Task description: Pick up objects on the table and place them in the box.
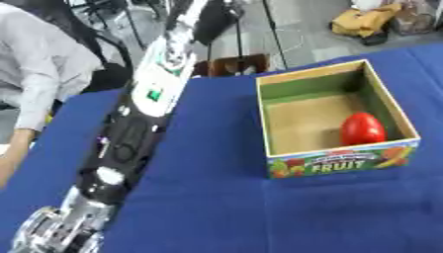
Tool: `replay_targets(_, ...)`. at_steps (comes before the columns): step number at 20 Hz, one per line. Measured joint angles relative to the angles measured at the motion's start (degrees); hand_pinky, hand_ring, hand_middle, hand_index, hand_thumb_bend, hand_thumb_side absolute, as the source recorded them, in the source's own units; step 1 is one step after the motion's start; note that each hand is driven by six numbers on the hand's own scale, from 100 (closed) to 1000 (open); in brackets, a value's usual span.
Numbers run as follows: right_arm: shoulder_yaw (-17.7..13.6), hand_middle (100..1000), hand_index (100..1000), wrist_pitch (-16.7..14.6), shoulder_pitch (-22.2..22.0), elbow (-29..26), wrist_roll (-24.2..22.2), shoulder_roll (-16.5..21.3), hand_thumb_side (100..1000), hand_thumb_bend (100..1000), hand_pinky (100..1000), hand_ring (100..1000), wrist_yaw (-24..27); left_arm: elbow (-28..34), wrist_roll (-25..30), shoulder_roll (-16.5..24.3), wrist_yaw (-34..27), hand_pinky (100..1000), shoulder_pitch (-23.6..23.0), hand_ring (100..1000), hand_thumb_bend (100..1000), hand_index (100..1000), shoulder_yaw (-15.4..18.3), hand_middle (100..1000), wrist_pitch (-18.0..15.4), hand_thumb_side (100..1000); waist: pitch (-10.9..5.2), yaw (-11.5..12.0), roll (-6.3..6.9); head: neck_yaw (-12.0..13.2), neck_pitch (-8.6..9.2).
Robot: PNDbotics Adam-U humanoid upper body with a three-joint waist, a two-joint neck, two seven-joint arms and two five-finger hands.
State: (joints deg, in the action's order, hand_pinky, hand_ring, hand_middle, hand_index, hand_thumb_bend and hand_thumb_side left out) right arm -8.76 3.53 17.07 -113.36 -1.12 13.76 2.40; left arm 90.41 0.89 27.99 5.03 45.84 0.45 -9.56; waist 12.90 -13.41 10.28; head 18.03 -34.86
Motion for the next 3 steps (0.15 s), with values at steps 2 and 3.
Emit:
replay_targets(2,-0.1,394,469,-0.5,0.0,0.0,0.7,0.0,631,208,407,319,0.1,3.1,-0.9,3.0,-9.3,438,-3.9,617,103,756,1.6,605,0.7,926,-0.2,1.1,-0.77,-1.3,-0.42)
replay_targets(3,-0.1,395,470,-0.8,0.0,0.0,1.0,0.1,641,207,409,321,0.1,4.7,-1.7,4.2,-13.0,442,-6.0,617,104,754,2.5,607,0.8,937,-0.21,1.6,-1.19,-1.9,-0.55)
